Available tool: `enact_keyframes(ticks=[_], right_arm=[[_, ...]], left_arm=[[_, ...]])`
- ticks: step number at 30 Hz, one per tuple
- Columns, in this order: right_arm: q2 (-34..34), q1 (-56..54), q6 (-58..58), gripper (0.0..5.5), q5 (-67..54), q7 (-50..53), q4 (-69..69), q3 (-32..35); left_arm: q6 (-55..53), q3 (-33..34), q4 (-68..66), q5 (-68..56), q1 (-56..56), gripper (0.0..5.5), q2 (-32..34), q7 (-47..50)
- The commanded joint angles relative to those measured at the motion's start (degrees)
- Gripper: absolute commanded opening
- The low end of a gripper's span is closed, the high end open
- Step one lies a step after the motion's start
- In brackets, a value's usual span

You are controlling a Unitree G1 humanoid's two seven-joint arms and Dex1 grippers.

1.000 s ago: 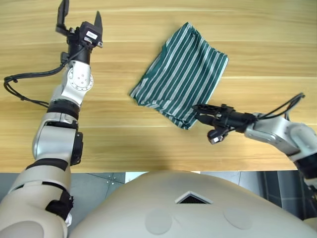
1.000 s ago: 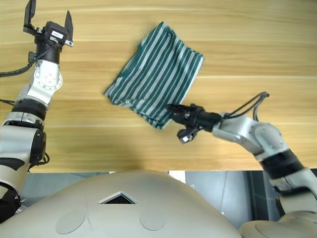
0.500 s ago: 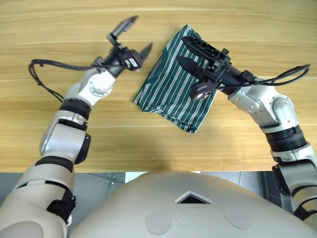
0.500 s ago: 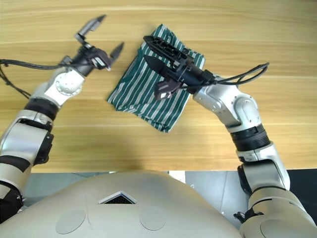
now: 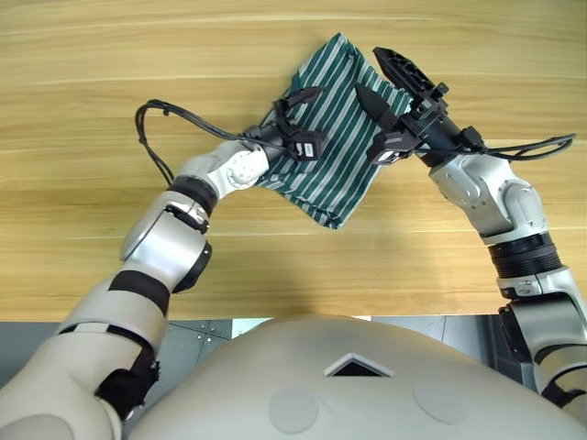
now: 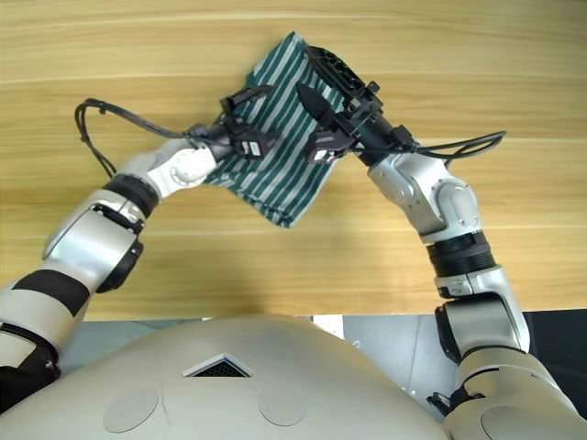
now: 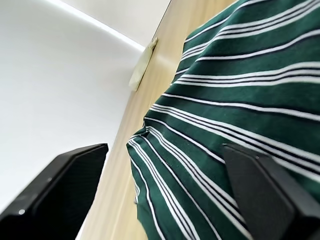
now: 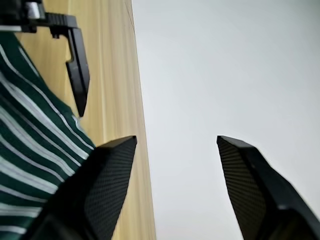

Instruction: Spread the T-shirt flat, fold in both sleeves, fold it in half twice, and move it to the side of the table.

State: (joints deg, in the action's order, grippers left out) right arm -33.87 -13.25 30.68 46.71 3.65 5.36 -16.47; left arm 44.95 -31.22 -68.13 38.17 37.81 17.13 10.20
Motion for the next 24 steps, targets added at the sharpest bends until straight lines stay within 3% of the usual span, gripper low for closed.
enact_keyframes(ticks=[1,5,9,17,24], right_arm=[[-2.56,2.0,0.22,2.97,0.1,-1.58,-0.06,0.1],[-3.58,3.32,0.16,2.97,-0.14,-4.53,-2.2,-0.41],[-3.51,4.68,1.57,2.97,0.25,-7.82,-4.56,-2.97],[-1.3,10.29,1.68,2.97,-0.76,-11.52,-9.9,-7.39],[-3.3,21.83,0.92,2.97,-2.93,-18.44,-12.82,-11.25]], left_arm=[[-0.36,2.68,2.68,-2.97,-11.79,4.22,6.57,-0.51],[-0.67,4.87,15.91,-10.12,-26.55,4.22,6.27,-3.87],[-6.55,4.72,39.98,-18.64,-38.66,4.22,3.04,-8.7],[-19.09,14.64,63.58,-21.57,-39.51,4.22,-2.28,-7.67],[-19.49,20.07,67.5,-23.2,-38.72,4.22,-3.48,-7.4]])
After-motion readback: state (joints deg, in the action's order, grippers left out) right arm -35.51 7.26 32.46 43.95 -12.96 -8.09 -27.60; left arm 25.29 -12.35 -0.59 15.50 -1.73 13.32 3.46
